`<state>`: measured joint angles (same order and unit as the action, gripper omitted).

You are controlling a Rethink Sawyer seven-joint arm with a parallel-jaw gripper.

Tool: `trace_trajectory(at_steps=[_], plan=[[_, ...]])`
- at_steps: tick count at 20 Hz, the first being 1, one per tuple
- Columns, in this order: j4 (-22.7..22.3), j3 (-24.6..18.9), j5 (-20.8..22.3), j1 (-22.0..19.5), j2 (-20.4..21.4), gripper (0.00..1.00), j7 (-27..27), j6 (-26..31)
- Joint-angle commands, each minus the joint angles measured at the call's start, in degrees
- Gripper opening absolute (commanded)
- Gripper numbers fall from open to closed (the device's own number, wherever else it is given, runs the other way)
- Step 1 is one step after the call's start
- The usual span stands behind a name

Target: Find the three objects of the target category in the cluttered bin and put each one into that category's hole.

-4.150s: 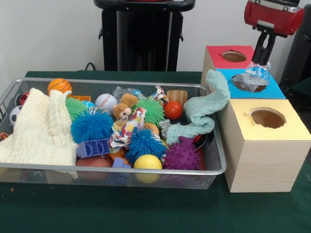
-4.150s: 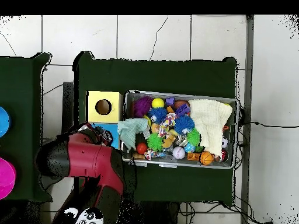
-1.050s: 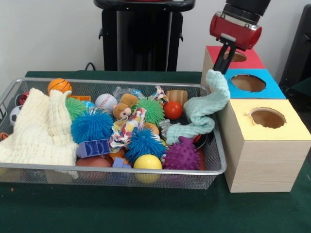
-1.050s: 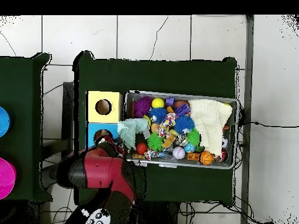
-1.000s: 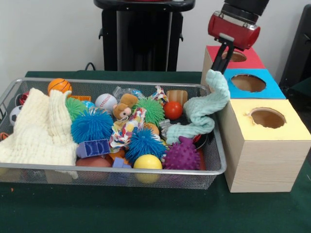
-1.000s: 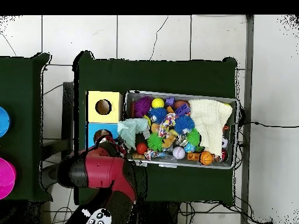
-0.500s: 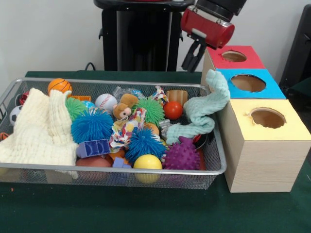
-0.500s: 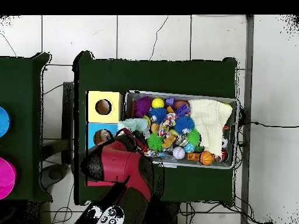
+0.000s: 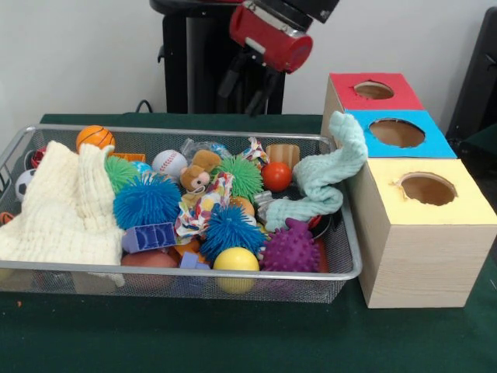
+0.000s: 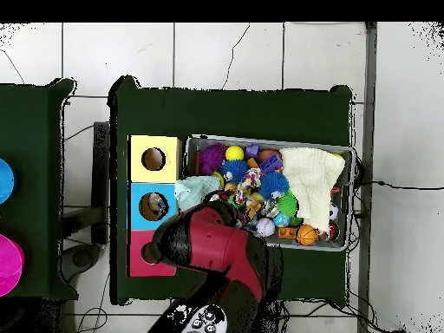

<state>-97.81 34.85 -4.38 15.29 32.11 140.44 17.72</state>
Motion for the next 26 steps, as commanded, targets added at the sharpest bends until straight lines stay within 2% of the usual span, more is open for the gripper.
trace_trajectory(at_steps=[1, 4, 11, 16, 22, 26], plan=[[-4.6, -6.7, 2.3, -4.4, 0.5, 1.00, 1.7, 0.0], [-7.2, -9.0, 0.9, -6.0, 0.4, 1.00, 3.8, -2.0], [-8.8, -11.5, 1.3, -7.5, -2.8, 1.00, 5.3, -7.9], [-9.9, -14.5, 1.2, -8.8, -1.3, 1.00, 4.0, -8.1], [-11.1, -17.1, -0.6, -8.3, 2.5, 1.00, 4.6, -4.5], [-10.8, -17.3, 0.0, -8.9, 0.8, 1.00, 4.7, -6.5]])
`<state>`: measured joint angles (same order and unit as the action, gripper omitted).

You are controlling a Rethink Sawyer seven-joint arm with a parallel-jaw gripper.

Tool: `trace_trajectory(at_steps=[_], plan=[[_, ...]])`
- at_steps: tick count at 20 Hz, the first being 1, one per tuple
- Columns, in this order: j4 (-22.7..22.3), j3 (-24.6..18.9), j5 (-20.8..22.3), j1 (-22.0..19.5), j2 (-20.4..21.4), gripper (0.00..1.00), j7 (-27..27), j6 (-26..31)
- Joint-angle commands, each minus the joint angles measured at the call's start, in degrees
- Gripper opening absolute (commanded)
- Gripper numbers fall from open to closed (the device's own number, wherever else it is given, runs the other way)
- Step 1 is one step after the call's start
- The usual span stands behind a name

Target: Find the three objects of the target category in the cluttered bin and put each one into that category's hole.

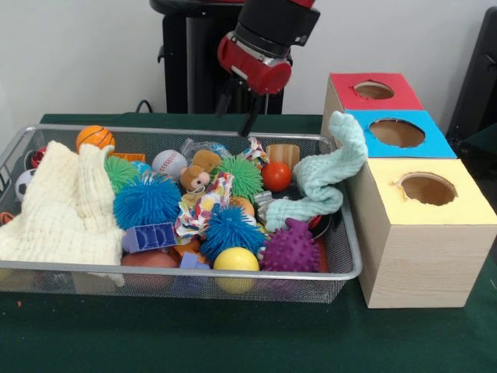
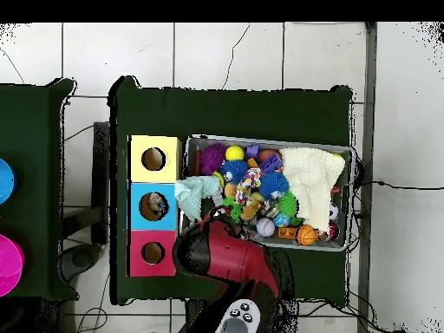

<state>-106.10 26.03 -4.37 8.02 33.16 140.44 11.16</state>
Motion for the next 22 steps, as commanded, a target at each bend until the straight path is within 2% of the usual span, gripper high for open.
trace_trajectory(at_steps=[1, 7, 13, 22], plan=[[-2.1, -8.2, 0.3, -1.7, -1.5, 1.00, 4.8, -1.0], [0.3, -6.4, 2.7, -2.6, -6.1, 1.00, 3.7, -5.9], [3.0, -2.4, 3.4, -1.1, -10.4, 1.00, 3.8, -11.5], [2.7, -2.3, 1.9, -1.1, -13.1, 1.00, 3.8, -15.4]])
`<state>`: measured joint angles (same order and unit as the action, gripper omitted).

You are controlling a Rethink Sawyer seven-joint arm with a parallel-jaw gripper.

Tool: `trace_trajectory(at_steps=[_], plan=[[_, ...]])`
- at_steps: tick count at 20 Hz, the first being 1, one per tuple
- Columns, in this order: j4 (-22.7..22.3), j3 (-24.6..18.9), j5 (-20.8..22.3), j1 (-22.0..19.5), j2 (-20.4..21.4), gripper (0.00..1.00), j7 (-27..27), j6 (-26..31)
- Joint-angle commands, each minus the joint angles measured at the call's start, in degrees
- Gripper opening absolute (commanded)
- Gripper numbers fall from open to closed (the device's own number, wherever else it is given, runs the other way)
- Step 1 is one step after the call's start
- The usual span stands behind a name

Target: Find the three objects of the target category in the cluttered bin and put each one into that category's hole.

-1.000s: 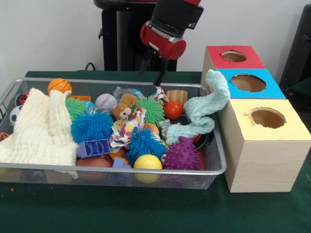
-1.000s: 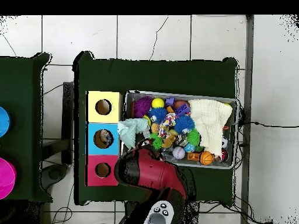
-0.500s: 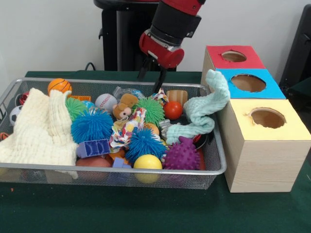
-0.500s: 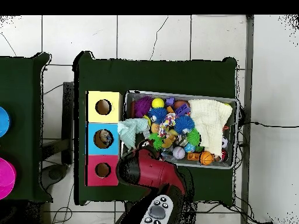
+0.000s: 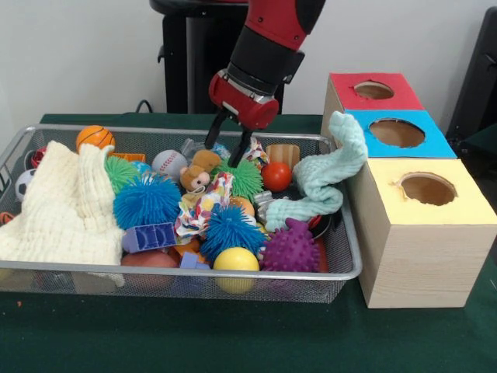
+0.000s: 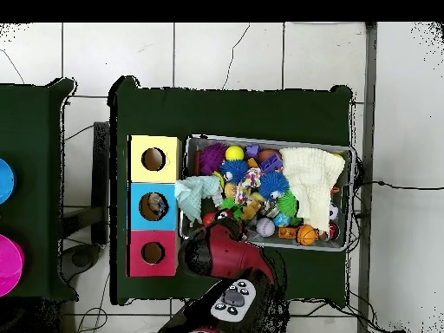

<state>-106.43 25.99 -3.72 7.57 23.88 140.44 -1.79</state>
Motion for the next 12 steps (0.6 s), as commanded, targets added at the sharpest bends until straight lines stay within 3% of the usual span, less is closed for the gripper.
trace_trajectory(at_steps=[1, 5, 12], plan=[[2.8, -2.7, 1.2, -0.9, -3.9, 1.00, 3.8, -2.3], [1.8, -4.7, 1.4, -2.3, -4.1, 1.00, 4.0, -2.3], [-2.0, -6.7, 2.5, -3.3, 0.5, 1.00, 3.4, 1.2]])
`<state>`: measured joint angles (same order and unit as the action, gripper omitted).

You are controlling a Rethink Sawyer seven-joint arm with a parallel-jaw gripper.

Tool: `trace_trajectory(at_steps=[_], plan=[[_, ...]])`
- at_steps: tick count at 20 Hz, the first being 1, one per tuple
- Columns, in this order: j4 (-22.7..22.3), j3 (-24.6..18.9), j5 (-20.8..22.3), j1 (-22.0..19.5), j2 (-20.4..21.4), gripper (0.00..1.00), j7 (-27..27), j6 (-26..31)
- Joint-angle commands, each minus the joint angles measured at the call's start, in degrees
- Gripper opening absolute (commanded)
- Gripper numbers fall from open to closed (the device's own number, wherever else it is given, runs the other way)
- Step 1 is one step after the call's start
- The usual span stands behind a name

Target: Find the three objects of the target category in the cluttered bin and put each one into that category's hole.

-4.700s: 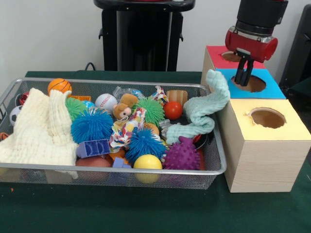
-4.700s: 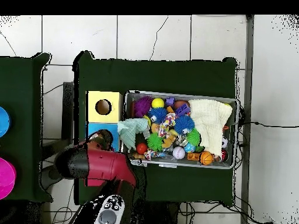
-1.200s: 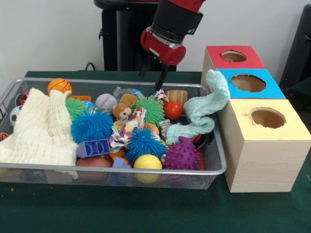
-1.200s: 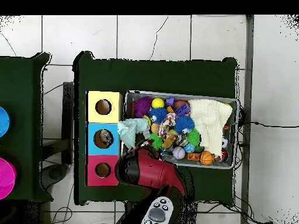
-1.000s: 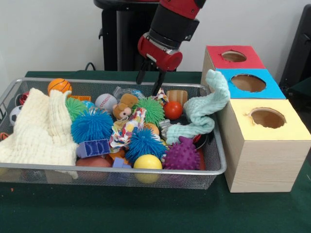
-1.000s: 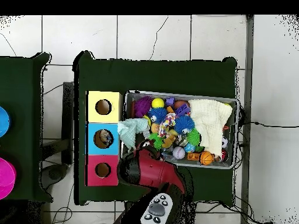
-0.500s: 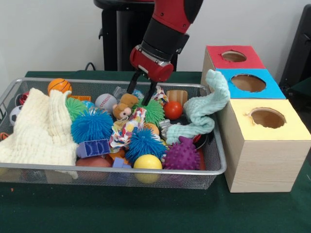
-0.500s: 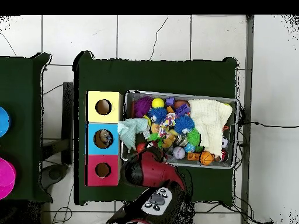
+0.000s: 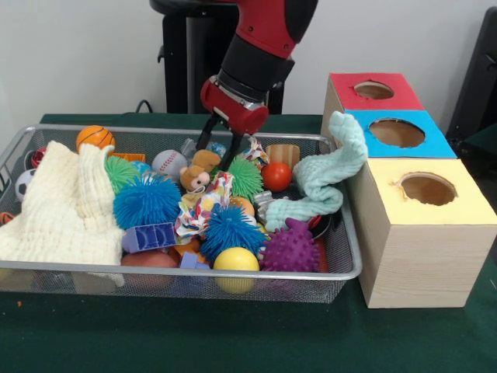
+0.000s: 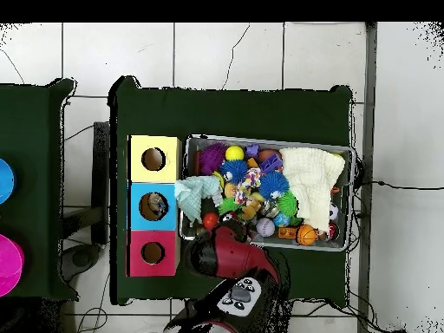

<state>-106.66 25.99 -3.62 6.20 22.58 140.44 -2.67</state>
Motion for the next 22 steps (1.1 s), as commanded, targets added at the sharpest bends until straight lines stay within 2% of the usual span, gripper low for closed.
trace_trajectory(at_steps=[1, 7, 12, 19, 22], plan=[[-2.5, -6.8, 2.7, -2.1, 2.6, 1.00, 3.2, 2.7], [-4.3, -8.5, 4.0, -4.0, 4.6, 1.00, 2.2, 4.0], [-5.0, -11.7, 5.2, -6.2, 2.8, 1.00, 2.6, 2.5], [-5.2, -18.2, 9.9, -11.0, -1.0, 1.00, 1.5, -0.7], [-5.0, -18.7, 10.2, -11.0, -1.9, 1.00, 2.1, -0.1]])
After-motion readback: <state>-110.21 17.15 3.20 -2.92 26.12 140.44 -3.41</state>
